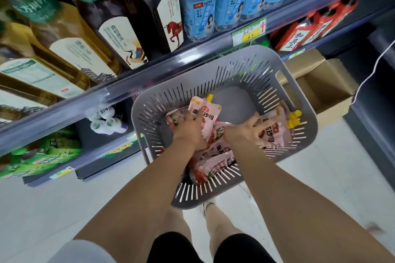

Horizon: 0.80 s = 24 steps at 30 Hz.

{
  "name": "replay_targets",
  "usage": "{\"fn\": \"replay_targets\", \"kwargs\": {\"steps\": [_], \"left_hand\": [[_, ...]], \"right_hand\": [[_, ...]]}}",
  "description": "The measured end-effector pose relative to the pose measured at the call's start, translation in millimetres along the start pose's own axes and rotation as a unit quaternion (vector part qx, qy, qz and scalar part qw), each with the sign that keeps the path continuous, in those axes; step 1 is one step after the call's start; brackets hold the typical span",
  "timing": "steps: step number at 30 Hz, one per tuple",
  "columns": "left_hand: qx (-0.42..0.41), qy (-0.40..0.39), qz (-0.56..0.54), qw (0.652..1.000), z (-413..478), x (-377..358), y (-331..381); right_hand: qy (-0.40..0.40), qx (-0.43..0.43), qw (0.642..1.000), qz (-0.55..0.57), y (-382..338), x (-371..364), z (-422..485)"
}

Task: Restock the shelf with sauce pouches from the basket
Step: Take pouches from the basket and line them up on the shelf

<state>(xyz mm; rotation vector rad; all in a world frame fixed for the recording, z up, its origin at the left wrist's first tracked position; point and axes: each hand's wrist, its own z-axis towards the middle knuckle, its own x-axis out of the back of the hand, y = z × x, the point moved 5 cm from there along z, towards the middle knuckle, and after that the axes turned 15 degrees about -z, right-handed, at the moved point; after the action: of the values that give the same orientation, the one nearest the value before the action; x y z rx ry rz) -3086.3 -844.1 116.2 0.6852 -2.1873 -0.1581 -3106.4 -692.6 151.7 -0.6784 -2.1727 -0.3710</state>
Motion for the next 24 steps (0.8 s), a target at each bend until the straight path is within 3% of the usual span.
{"fn": "replay_targets", "kwargs": {"steps": [3, 9, 13, 16, 24], "left_hand": [[0.000, -0.003, -0.022, 1.000, -1.2, 0.5, 2.5], [-0.006, -0.007, -0.026, 1.000, -6.1, 4.9, 8.1], [-0.004, -0.010, -0.026, 1.000, -4.9, 5.7, 7.4], [-0.002, -0.018, -0.025, 1.000, -4.4, 3.3, 6.0], [0.002, -0.012, -0.036, 0.999, 0.1, -0.8, 3.6]], "right_hand": [[0.046, 0.009, 0.999, -0.011, -14.6, -9.1, -1.9], [0.116, 0.209, 0.963, -0.126, -41.3, -17.7, -7.0], [0.095, 0.289, 0.949, -0.082, -48.7, -20.0, -1.7], [0.107, 0.276, 0.954, -0.037, -44.5, -12.9, 8.5], [0.050, 0.214, 0.963, -0.156, -56.1, -17.0, 44.5]]}}
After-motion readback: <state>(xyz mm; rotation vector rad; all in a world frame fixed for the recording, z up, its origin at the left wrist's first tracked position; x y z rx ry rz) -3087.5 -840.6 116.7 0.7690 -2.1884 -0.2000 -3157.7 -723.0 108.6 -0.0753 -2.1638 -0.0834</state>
